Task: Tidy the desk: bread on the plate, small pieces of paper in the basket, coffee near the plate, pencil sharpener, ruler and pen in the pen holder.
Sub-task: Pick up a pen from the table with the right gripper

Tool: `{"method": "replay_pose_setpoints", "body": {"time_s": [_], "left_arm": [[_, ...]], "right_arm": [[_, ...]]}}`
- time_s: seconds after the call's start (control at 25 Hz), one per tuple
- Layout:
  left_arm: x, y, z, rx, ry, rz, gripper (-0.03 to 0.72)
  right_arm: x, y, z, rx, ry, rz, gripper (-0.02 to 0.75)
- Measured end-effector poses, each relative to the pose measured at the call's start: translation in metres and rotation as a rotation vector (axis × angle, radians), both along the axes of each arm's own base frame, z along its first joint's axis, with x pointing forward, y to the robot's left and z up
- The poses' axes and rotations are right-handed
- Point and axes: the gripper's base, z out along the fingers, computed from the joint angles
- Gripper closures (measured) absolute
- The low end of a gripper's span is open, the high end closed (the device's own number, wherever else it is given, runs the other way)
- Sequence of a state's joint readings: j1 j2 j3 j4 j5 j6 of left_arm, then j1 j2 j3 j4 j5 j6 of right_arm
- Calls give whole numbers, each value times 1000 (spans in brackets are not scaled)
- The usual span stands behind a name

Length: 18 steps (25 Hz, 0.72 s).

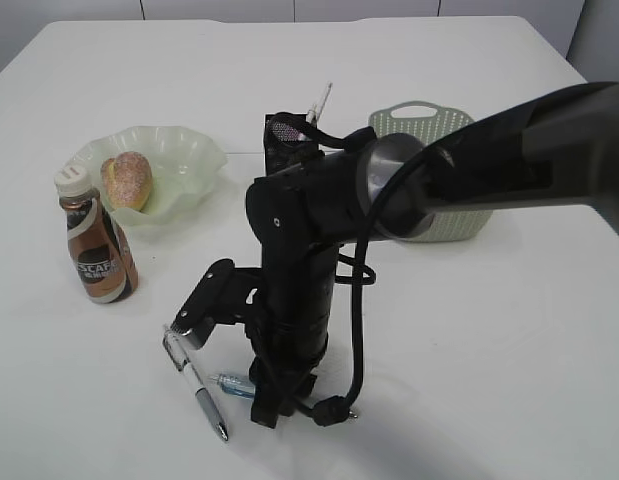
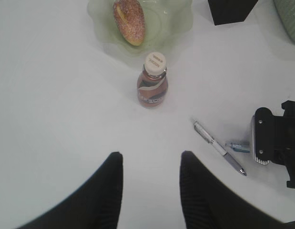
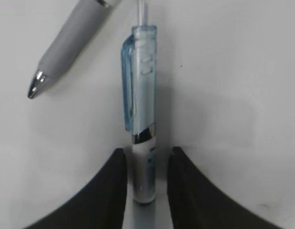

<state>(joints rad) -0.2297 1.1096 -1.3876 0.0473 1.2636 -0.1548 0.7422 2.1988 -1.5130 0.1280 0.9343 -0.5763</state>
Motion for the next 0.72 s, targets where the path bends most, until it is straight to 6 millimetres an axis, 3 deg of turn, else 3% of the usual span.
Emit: {"method": "replay_pose_setpoints", "body": {"time_s": [0.24,0.56,0.72], "left_arm": [[0,0,0,0,0,0,398],[0,0,0,0,0,0,398],[0,0,0,0,0,0,398]], "right_arm": [[1,0,0,-5,-6,-4,630],[3,-4,4,-74,5,-216,642],[9,-1,21,-105,4,-307,642]]}}
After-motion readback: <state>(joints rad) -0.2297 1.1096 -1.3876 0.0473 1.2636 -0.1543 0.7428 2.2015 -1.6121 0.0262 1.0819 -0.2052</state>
